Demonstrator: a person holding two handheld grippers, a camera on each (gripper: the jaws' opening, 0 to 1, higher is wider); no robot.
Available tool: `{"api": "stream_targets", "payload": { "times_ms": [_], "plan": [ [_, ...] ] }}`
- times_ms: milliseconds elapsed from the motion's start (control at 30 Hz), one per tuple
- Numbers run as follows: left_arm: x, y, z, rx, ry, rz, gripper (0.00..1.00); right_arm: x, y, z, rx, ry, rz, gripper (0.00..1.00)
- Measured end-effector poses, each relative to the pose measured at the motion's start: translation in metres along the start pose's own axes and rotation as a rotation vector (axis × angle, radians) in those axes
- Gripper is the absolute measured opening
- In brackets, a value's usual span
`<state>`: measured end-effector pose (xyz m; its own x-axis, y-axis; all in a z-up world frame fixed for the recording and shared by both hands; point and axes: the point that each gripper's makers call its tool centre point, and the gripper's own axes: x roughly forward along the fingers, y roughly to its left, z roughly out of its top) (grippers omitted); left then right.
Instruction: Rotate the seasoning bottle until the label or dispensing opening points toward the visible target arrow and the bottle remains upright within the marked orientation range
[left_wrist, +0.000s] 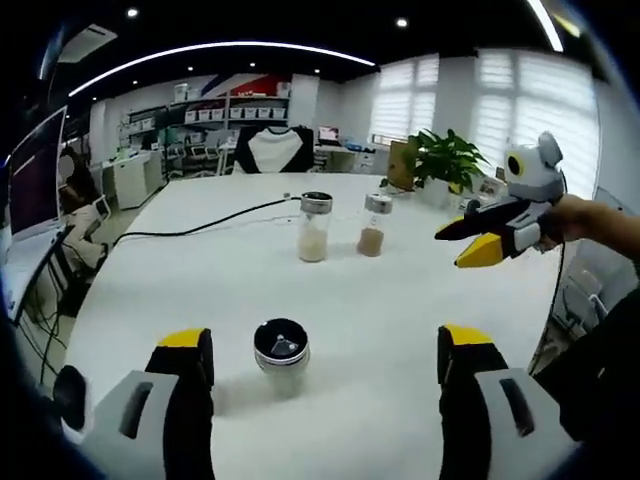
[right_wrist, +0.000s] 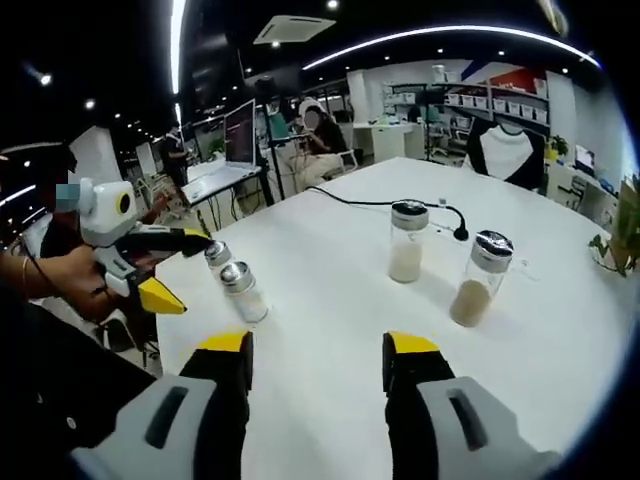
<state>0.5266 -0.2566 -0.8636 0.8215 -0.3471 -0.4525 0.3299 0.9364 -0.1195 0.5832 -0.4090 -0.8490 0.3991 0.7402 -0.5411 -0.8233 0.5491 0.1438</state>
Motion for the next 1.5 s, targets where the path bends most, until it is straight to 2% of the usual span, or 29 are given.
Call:
{"api": "stream_targets", "payload": {
  "times_ms": [133, 267, 300, 367, 533, 733, 767, 833, 900, 1033, 1200, 1300, 1367, 1400, 1500],
  "plan": [
    [0.002, 0.003, -0.001, 0.012, 0.007, -0.007, 0.99, 0.012, -0.016, 0.018, -0.028, -0.001, -0.013, 0.51],
    [0.002, 0.004, 0.000, 0.014, 0.005, -0.008, 0.96, 0.015, -0.019, 0.022, -0.037, -0.003, -0.015, 0.51],
    [0.003, 0.007, -0.001, 0.011, 0.009, -0.012, 0.96, 0.028, -0.035, 0.042, -0.064, -0.010, -0.030, 0.51],
    [0.004, 0.010, -0.001, 0.005, 0.008, -0.012, 0.96, 0.037, -0.043, 0.052, -0.078, -0.008, -0.036, 0.51],
    [0.003, 0.011, 0.001, 0.015, 0.013, -0.007, 0.96, 0.058, -0.059, 0.067, -0.105, 0.006, -0.043, 0.50],
    [0.004, 0.011, 0.005, 0.010, 0.007, -0.014, 0.93, 0.095, -0.083, 0.089, -0.149, 0.048, -0.067, 0.48],
    [0.005, 0.012, 0.005, 0.008, 0.007, -0.013, 0.93, 0.105, -0.097, 0.094, -0.162, 0.073, -0.087, 0.47],
    [0.005, 0.012, 0.005, 0.005, 0.009, -0.009, 0.93, 0.114, -0.106, 0.099, -0.201, 0.085, -0.092, 0.47],
    [0.004, 0.013, 0.007, 0.004, 0.003, -0.005, 0.93, 0.123, -0.110, 0.100, -0.206, 0.103, -0.101, 0.47],
    [0.004, 0.013, 0.008, 0.004, 0.001, -0.004, 0.92, 0.126, -0.111, 0.100, -0.204, 0.112, -0.106, 0.48],
    [0.000, 0.016, 0.007, -0.005, 0.001, 0.014, 0.91, 0.152, -0.114, 0.096, -0.230, 0.165, -0.099, 0.48],
    [-0.001, 0.016, 0.006, -0.008, 0.005, 0.019, 0.89, 0.158, -0.116, 0.094, -0.238, 0.182, -0.096, 0.45],
    [-0.004, 0.016, 0.003, -0.007, 0.011, 0.023, 0.88, 0.170, -0.119, 0.095, -0.238, 0.199, -0.096, 0.41],
    [-0.006, 0.016, 0.001, -0.007, 0.016, 0.028, 0.88, 0.168, -0.122, 0.088, -0.245, 0.206, -0.097, 0.39],
    [-0.008, 0.016, -0.002, -0.014, 0.021, 0.035, 0.87, 0.169, -0.133, 0.085, -0.249, 0.222, -0.098, 0.37]
  ]
}}
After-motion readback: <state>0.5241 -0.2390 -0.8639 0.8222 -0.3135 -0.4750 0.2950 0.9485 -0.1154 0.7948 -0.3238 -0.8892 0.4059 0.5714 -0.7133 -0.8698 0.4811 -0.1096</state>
